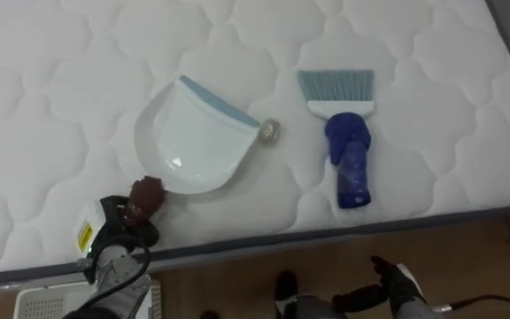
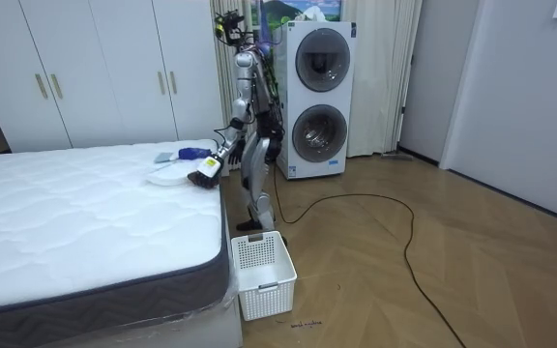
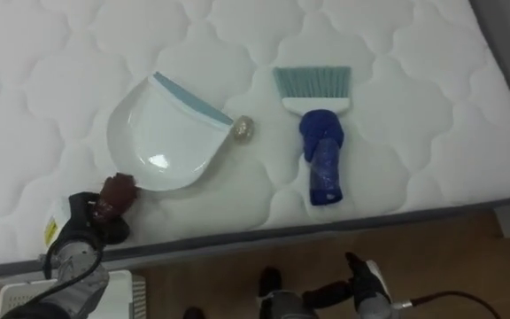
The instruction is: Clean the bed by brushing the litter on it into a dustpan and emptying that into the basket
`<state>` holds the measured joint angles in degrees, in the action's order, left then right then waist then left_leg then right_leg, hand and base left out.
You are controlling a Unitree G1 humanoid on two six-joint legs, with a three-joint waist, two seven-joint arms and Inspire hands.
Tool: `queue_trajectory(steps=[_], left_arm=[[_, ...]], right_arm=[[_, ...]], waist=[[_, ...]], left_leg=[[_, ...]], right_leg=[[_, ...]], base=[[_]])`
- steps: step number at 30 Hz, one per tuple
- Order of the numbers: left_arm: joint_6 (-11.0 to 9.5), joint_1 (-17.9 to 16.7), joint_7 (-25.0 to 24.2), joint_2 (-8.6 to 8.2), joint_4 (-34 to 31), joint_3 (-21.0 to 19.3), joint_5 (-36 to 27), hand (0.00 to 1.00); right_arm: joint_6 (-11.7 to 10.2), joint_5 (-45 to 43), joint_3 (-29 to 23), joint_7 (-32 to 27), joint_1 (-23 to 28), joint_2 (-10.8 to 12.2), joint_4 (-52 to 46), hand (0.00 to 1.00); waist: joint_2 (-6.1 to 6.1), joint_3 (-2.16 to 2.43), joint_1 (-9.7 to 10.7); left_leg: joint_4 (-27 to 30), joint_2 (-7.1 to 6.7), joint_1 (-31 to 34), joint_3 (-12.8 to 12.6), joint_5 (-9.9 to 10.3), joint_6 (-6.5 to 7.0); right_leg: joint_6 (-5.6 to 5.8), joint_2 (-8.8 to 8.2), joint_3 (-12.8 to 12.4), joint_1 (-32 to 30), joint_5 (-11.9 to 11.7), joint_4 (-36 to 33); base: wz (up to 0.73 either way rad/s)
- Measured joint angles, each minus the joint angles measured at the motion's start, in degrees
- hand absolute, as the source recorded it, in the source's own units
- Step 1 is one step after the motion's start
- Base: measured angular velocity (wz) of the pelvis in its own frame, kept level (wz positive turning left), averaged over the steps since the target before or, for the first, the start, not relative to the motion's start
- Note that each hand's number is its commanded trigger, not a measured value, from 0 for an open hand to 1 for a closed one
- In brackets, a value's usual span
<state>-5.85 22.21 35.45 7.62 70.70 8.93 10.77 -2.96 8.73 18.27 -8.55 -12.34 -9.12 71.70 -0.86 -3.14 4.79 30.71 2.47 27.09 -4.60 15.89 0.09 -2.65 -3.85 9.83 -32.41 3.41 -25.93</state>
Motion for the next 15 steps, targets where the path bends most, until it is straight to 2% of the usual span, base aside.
queue_trajectory(steps=[4,8,15], left_arm=[[0.58,0.19,0.01,-0.18,0.21,0.22,-0.05,1.00],[1.01,0.20,0.28,-0.94,0.25,1.64,-4.49,1.00],[-0.10,-0.54,1.08,-1.75,0.36,1.94,-6.21,1.00]], right_arm=[[0.12,0.03,-0.53,-0.02,0.04,-0.01,-0.37,0.00],[0.47,1.77,-0.28,-1.39,-0.16,-0.07,-0.42,0.00],[0.40,5.11,-3.46,-5.89,-0.09,0.72,-1.96,0.00]], waist=[[0.02,0.01,0.02],[0.42,0.14,-0.27],[1.09,0.17,-0.73]], left_leg=[[0.20,-0.12,0.19,-0.12,-0.01,0.01],[0.14,-0.13,0.15,-0.26,-0.02,-0.01],[0.11,-0.12,-0.49,-0.80,-0.01,0.00]], right_leg=[[-0.04,-0.13,-0.25,-0.41,-0.01,-0.57],[-0.06,-0.13,-0.23,-0.54,0.00,-0.67],[-0.07,-0.06,-0.69,-0.58,0.01,-0.93]], base=[[0.00],[-0.01],[-0.04]])
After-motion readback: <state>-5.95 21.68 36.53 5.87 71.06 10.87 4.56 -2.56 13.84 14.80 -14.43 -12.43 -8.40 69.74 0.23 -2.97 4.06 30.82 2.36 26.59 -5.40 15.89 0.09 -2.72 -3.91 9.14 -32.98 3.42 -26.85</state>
